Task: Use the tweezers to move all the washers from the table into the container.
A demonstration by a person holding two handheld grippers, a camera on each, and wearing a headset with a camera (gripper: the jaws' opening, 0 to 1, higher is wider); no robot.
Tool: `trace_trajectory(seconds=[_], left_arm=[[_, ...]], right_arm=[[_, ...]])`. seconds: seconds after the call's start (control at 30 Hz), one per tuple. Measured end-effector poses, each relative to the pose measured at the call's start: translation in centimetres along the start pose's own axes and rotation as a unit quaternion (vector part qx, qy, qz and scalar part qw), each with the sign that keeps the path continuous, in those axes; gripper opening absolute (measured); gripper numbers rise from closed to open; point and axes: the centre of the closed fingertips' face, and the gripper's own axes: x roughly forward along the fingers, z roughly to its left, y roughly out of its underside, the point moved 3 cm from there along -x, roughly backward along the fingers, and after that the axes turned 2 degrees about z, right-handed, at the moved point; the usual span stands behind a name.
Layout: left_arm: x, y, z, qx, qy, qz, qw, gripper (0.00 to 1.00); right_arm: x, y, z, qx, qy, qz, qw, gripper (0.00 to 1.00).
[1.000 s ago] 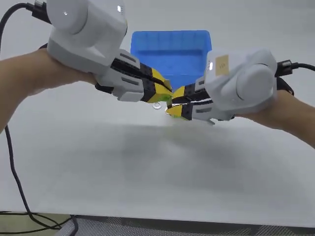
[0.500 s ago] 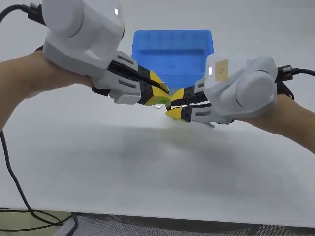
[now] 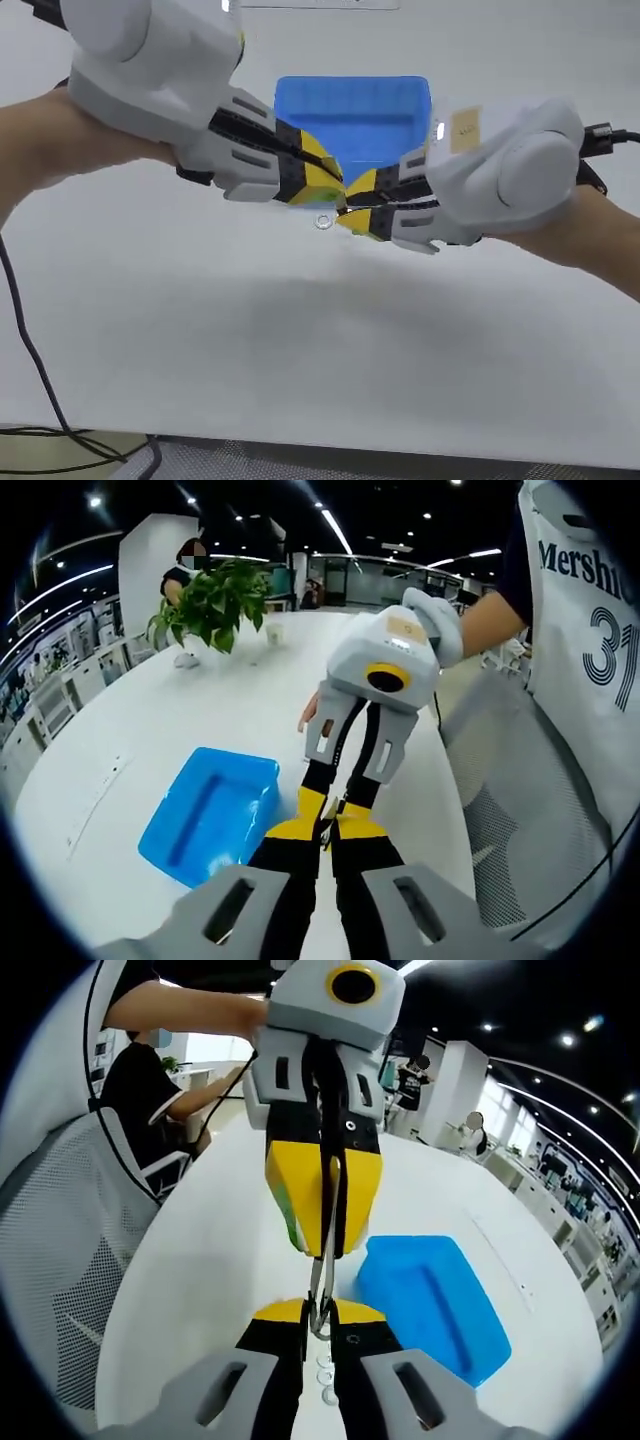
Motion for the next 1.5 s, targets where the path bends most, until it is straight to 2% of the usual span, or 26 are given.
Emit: trace_trajectory(seconds=[0.1, 0.23, 0.37, 0.43, 0.5, 0.73, 0.83, 0.97, 1.17, 1.4, 1.5], left_arm=[[-0.4, -0.9, -0.2, 0.010, -0.002, -0.004, 0.9999, 0.07], [-0.4, -1.1, -0.2, 0.019, -0.001, -0.006, 0.9998, 0.07], [-0.7, -2.1, -0.8, 0.028, -0.002, -0.014, 0.9995, 0.07], [-0.6, -2.1, -0.8, 0.030, -0.003, -0.018, 0.9994, 0.07], [-0.7, -2.6, -0.6, 0.034, -0.007, -0.023, 0.9991, 0.07], [-1.9, -4.4, 0.8, 0.048, -0.021, -0.032, 0.9981, 0.07], [-2.4, -5.3, 1.7, 0.056, -0.029, -0.036, 0.9974, 0.07], [-2.8, -5.9, 3.1, 0.060, -0.042, -0.042, 0.9964, 0.07], [-2.4, -5.3, 5.0, 0.059, -0.046, -0.036, 0.9965, 0.07], [-0.9, -3.6, 7.1, 0.047, -0.042, -0.029, 0.9976, 0.07], [-0.1, -2.9, 8.3, 0.038, -0.038, -0.029, 0.9981, 0.07]], right_arm=[[-0.4, -0.4, -0.1, 0.003, 0.007, -0.006, 1.0000, 0.09], [-1.1, -0.7, -0.1, -0.002, 0.015, -0.007, 0.9999, 0.09], [-1.9, -1.0, -0.2, -0.007, 0.023, -0.006, 0.9997, 0.09], [-2.2, -1.2, -0.4, -0.013, 0.027, -0.003, 0.9996, 0.09], [-2.5, -1.5, -0.8, -0.023, 0.030, 0.000, 0.9993, 0.09], [-3.2, -3.1, -2.8, -0.038, 0.044, -0.007, 0.9983, 0.09], [-3.2, -3.6, -4.5, -0.057, 0.043, 0.001, 0.9975, 0.09], [-2.8, -3.9, -6.5, -0.068, 0.044, 0.005, 0.9967, 0.09], [-1.6, -3.3, -8.0, -0.064, 0.041, 0.004, 0.9971, 0.09], [0.5, -1.4, -9.4, -0.050, 0.028, 0.012, 0.9983, 0.09], [1.3, -0.6, -10.0, -0.032, 0.021, 0.010, 0.9992, 0.09]])
